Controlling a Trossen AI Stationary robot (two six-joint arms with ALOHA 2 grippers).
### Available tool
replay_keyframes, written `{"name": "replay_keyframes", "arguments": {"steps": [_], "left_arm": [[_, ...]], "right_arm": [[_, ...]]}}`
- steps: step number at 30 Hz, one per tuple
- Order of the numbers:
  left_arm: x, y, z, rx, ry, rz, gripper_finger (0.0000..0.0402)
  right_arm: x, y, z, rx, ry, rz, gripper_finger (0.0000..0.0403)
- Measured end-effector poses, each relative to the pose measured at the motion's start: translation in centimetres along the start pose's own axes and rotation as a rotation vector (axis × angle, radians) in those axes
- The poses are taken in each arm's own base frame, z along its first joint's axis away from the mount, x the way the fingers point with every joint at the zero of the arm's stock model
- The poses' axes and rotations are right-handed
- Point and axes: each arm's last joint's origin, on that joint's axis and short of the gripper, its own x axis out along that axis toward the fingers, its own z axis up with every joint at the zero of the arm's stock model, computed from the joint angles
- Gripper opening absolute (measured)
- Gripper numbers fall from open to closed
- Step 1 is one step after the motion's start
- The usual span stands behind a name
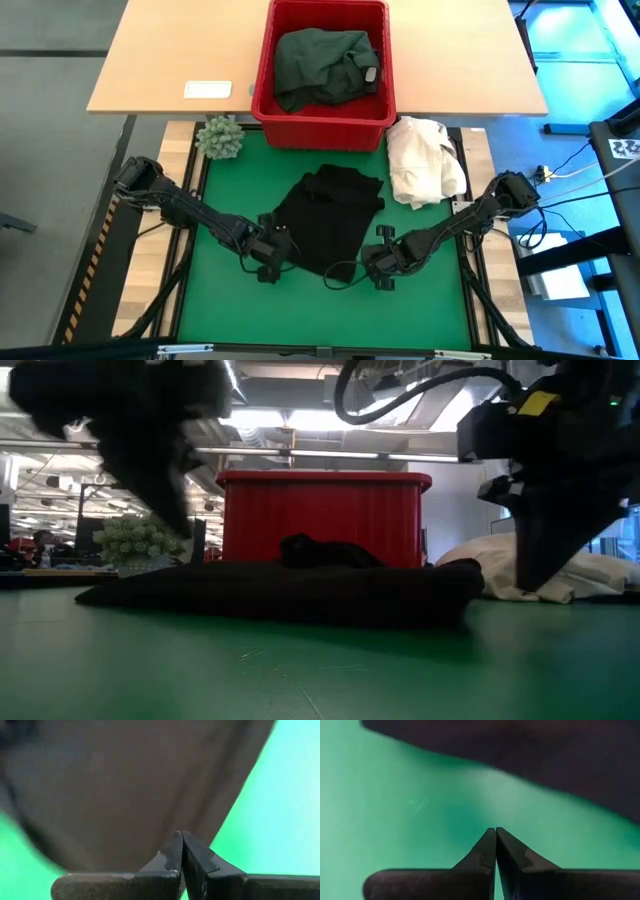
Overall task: Fold laundry
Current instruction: Fold the black shirt
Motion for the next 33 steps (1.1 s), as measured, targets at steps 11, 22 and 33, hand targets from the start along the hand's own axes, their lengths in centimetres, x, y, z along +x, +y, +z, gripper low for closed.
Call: {"name": "replay_keyframes", "arguments": {"steps": [11, 22, 33], "left_arm": [[1.9, -2.9, 1.8, 0.068, -0.236, -0.094, 0.0], [6.8, -4.5, 1.0, 0.061, -0.224, -0.072, 0.0], [7.7, -6.2, -0.1, 0.028, -0.13, -0.253, 0.0]], "right_arm": [[0.3, -1.6, 2.5, -0.019, -0.172, -0.015, 0.001], [0.4, -3.5, 4.6, 0.001, -0.301, -0.025, 0.001], [0.3, -3.9, 5.0, 0.018, -0.341, -0.056, 0.001]]}}
